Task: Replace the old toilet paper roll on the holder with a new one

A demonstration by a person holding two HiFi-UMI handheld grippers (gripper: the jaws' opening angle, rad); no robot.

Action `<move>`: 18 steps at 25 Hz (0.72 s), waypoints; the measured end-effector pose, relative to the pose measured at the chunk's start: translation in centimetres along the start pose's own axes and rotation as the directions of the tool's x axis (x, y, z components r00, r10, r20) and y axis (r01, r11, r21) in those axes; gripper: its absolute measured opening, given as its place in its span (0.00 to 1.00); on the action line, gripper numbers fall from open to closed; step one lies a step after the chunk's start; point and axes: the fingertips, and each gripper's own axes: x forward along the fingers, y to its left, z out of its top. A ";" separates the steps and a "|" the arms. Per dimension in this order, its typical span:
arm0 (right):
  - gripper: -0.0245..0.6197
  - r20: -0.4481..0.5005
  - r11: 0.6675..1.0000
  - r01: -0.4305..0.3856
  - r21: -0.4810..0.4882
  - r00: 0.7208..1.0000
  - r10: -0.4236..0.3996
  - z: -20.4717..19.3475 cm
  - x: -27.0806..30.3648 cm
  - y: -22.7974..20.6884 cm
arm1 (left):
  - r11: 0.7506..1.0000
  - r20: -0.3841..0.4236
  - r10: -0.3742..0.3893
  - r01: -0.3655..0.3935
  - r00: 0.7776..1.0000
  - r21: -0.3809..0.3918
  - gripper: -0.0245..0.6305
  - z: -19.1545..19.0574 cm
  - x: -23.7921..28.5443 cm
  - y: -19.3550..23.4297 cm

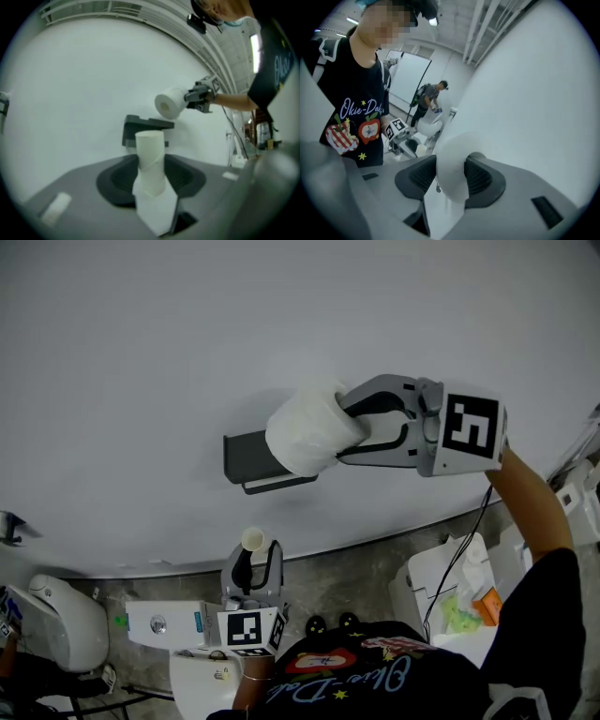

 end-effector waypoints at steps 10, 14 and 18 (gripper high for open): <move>0.33 0.342 0.818 0.206 0.537 0.834 -0.434 -6.8 -6.1 4.2 | 0.997 -0.007 -0.078 0.078 0.997 0.027 0.30 0.6 2.1 -2.7; 0.33 0.321 0.706 0.170 0.688 0.801 -0.506 -12.2 -4.2 6.0 | 0.996 -0.016 -0.082 0.082 0.997 0.034 0.30 0.5 2.2 -3.1; 0.32 0.319 0.643 0.114 0.757 0.794 -0.517 -15.2 -0.9 6.0 | 0.997 -0.019 -0.058 0.059 0.998 0.040 0.30 0.5 1.8 -2.7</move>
